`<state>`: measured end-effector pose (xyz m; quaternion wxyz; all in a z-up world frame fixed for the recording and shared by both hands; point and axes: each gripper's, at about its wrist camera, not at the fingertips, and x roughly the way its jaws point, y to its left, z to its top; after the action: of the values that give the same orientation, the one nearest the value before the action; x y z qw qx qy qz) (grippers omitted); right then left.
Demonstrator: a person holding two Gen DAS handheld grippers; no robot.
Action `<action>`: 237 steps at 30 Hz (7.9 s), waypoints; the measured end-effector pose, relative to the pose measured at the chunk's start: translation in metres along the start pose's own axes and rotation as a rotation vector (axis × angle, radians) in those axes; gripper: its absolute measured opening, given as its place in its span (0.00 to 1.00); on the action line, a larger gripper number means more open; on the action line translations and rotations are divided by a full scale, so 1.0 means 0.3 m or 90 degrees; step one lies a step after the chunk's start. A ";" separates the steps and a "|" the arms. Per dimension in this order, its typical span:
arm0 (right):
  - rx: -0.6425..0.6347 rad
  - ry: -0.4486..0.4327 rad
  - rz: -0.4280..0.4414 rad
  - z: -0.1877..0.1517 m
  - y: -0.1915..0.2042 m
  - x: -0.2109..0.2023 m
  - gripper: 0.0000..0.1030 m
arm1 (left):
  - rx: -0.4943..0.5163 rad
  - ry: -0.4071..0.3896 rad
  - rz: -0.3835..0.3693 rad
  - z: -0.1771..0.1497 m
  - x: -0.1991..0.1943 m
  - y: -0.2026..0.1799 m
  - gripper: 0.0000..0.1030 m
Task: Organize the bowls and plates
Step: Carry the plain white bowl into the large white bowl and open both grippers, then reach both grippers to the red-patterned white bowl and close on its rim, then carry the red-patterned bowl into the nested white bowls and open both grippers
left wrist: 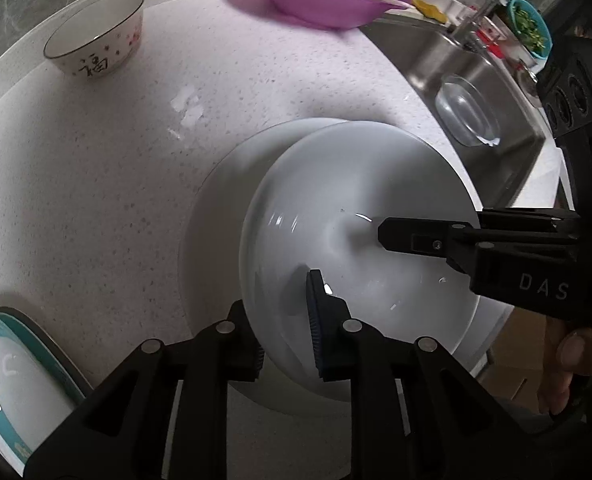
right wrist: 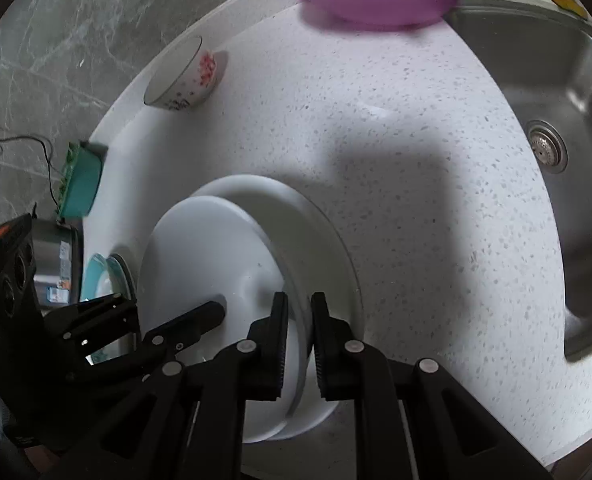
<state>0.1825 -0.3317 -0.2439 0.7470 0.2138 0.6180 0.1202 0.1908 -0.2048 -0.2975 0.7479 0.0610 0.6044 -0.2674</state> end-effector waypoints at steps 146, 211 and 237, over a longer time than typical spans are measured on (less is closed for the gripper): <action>-0.038 0.003 0.021 0.033 0.144 -0.201 0.19 | -0.038 -0.033 -0.051 0.025 -0.218 0.062 0.14; -0.164 0.035 -0.110 0.020 0.193 -0.084 0.59 | -0.157 -0.073 -0.069 0.047 -0.090 0.174 0.27; -0.142 0.022 -0.078 0.049 -0.055 -0.153 0.39 | -0.159 -0.031 0.052 -0.022 -0.074 0.224 0.61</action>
<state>0.1858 -0.3690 -0.2095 0.7612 0.0893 0.6255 0.1462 0.2140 -0.1379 -0.2940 0.7746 -0.0147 0.6116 -0.1606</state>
